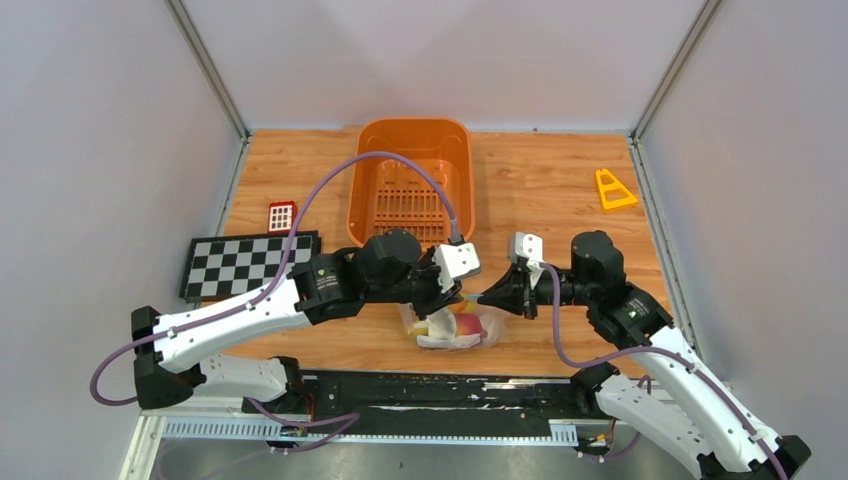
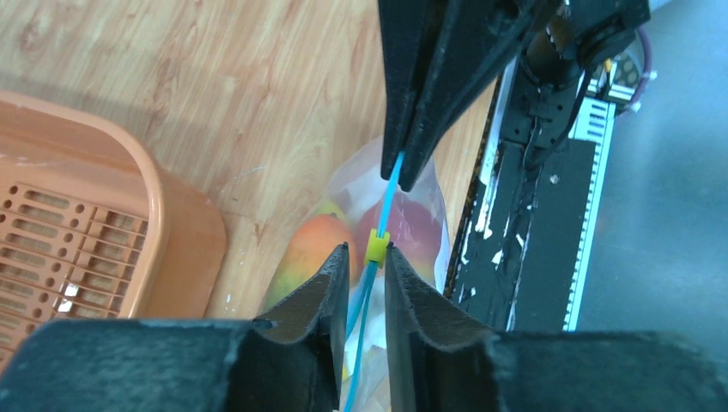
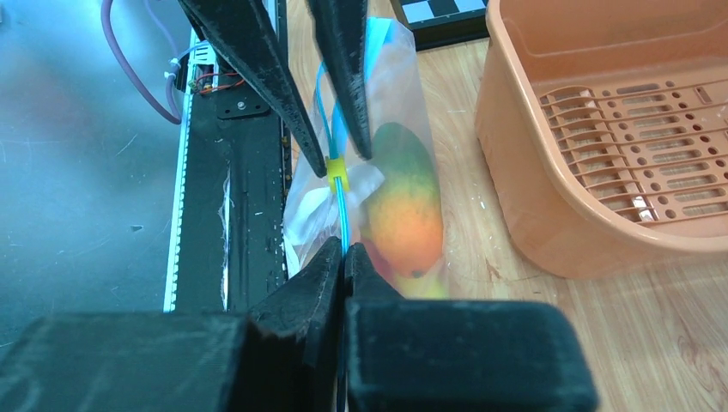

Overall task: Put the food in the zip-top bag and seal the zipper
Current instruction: Zip the zipper food storage bag at the center of the board.

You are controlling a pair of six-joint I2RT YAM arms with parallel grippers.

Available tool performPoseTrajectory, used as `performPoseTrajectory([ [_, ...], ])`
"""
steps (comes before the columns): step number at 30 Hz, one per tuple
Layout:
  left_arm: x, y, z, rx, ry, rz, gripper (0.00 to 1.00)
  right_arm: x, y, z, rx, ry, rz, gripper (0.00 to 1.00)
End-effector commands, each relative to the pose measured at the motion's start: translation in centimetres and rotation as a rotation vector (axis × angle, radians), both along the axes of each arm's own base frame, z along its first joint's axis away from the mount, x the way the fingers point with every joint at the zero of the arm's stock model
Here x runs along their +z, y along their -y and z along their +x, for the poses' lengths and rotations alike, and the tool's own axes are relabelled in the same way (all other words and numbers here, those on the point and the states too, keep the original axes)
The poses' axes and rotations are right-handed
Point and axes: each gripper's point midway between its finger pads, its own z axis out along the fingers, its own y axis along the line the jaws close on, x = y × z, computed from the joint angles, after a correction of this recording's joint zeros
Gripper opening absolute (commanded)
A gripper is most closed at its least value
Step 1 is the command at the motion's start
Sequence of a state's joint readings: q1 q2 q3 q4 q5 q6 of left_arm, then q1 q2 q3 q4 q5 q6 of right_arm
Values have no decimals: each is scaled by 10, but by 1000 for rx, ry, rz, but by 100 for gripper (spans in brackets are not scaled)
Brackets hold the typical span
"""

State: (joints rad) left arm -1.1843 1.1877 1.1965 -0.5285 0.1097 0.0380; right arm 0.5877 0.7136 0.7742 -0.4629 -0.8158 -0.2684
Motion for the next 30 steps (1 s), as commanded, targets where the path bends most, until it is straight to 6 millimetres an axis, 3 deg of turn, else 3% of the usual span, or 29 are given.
performPoseTrajectory([
  [1,34,4,9,40,55,-126,34,22,-3,-6,35,59,76,0],
  [5,35,9,8,24,60,-130,43,23,-1,-6,23,69,78,0],
  [15,17,18,-7,-108,31,-53,43,20,-1,-3,11,58,71,0],
  [16,15,19,-7,-114,30,-46,42,20,-2,-3,13,54,68,0],
  [22,14,15,-1,-82,50,-34,12,17,-2,-1,5,45,55,0],
  [26,18,5,6,-28,85,-52,8,14,3,6,-54,58,35,0],
  [30,16,-13,9,30,96,-33,6,12,15,26,-206,74,17,0],
])
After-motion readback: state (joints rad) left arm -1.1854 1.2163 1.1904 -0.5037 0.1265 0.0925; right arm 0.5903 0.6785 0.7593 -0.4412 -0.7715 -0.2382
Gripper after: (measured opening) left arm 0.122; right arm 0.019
